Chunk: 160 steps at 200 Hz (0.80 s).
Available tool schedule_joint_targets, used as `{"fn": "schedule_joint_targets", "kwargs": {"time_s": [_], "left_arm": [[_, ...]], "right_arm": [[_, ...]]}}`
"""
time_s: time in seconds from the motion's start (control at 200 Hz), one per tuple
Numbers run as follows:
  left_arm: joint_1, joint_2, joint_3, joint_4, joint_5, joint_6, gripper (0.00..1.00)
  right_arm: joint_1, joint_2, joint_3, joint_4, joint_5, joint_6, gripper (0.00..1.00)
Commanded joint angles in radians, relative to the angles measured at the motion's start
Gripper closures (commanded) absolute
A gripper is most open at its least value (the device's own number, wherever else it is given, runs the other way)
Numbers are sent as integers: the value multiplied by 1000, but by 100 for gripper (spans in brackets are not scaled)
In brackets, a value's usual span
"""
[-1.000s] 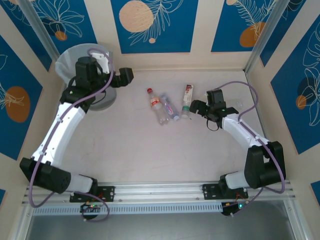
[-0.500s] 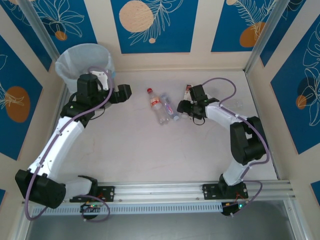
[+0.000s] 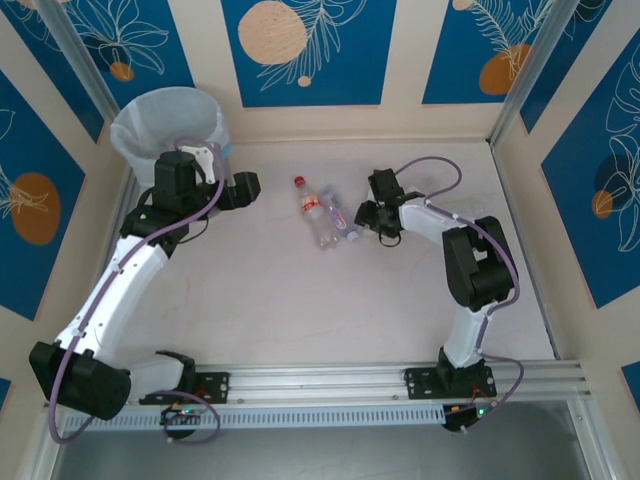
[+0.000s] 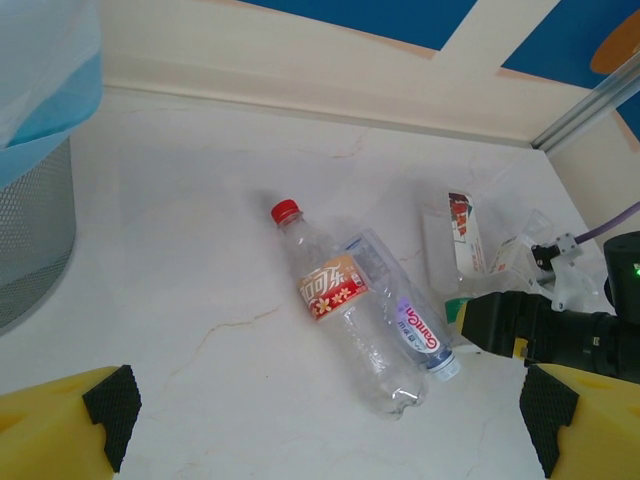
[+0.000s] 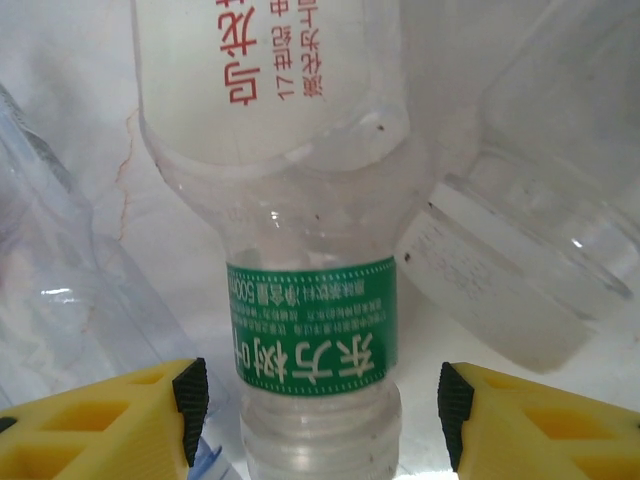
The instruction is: Put the plastic bottles in the bin
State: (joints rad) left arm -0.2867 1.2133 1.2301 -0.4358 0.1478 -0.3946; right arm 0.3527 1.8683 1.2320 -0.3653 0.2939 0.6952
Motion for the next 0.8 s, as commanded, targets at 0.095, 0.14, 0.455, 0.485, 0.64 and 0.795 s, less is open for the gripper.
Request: {"fn": "schedule_joint_targets", "kwargs": {"time_s": [0.095,0.14,0.455,0.485,0.64,0.795], "left_arm": [[-7,-14,-3,-29,-18,-6,1],[-8,-16,-3,-29,-17,-4,1],[-6,-8,-1,-43,-13,3,1],[-6,-5,-1,-43,-11,3,1],[-6,12,3,-46,7,-1,1],[-6,37,15,-45,37,-10,1]], "right_arm": [[11,37,47,-20,39,-21,37],[12,45,53,-20,40,-28,38],[17,78,69,-4,50,-58,50],[19,76,67,4,46,-65,51],[21,34,38,44,39,-105,58],[20,-38,-29,111,28,-140,69]]}}
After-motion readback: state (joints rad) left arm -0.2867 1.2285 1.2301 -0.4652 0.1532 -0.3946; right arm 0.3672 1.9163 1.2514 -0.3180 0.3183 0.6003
